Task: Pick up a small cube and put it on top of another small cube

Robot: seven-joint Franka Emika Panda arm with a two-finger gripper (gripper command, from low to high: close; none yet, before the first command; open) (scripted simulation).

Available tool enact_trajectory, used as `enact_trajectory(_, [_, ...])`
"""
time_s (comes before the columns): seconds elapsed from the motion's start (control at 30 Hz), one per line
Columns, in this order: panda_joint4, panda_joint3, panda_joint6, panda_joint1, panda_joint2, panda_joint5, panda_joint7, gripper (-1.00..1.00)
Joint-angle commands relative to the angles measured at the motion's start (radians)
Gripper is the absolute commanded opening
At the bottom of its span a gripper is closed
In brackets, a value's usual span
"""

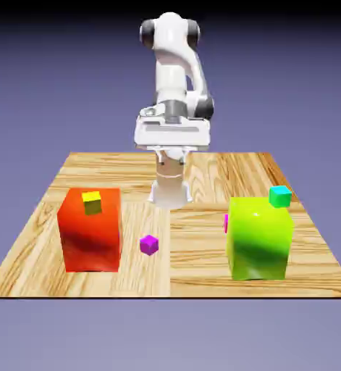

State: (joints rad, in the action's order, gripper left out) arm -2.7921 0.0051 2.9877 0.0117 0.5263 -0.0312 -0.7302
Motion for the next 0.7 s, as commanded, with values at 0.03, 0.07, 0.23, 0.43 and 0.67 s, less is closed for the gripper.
enact_trajectory(0.03, [0.030,0.008,-0.082,0.000,-0.073,-0.052,0.018,0.00])
enact_trajectory(0.07, [0.045,0.013,-0.123,-0.001,-0.109,-0.078,0.027,0.00])
enact_trajectory(0.23, [0.119,0.034,-0.327,-0.002,-0.290,-0.207,0.072,0.00])
enact_trajectory(0.43, [0.208,0.059,-0.573,-0.003,-0.507,-0.362,0.125,0.00])
enact_trajectory(0.67, [0.312,0.088,-0.859,-0.005,-0.761,-0.543,0.188,0.00])
